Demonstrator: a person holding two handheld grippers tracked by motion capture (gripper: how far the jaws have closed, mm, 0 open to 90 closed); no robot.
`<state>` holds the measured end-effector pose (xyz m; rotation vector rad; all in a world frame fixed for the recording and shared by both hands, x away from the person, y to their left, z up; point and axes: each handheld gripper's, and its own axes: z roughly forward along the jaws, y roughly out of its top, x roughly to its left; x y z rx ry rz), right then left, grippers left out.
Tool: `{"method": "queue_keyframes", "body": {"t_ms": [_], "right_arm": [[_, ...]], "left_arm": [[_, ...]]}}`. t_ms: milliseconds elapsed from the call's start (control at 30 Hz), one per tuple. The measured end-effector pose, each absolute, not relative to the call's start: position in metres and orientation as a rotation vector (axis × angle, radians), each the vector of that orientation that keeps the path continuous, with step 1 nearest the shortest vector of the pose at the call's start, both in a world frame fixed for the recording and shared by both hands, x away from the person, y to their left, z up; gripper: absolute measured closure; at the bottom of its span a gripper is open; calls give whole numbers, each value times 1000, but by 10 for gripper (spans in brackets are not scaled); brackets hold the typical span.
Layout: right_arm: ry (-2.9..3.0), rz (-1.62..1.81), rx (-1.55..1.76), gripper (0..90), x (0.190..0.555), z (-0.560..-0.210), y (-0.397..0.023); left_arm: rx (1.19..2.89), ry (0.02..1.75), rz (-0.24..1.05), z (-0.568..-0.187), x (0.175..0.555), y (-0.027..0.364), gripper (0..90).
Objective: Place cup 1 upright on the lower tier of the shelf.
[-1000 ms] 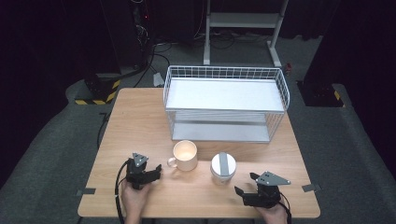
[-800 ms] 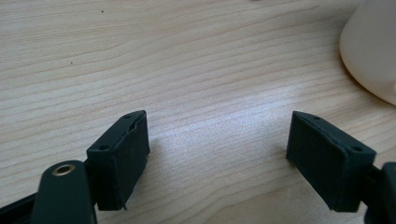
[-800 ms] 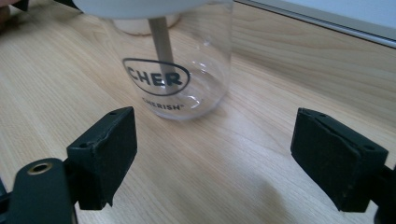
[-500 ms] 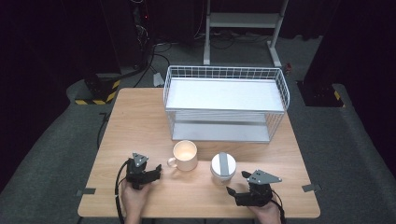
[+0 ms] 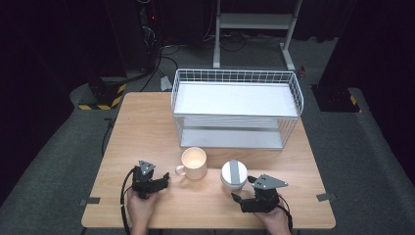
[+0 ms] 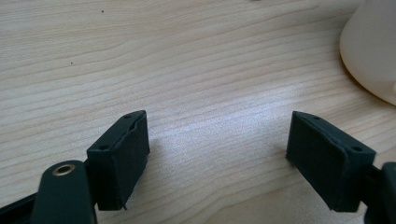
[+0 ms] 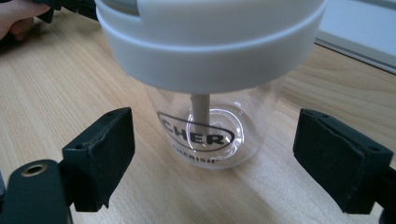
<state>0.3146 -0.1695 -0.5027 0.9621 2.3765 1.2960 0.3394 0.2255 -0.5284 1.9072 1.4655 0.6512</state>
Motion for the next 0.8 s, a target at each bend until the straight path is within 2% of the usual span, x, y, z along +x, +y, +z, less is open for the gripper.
{"method": "queue_keyframes", "body": {"t_ms": [800], "right_arm": [[2363, 1293, 943, 128, 328, -501, -152]], "left_arm": [[1907, 1465, 651, -528, 339, 226, 212]]}}
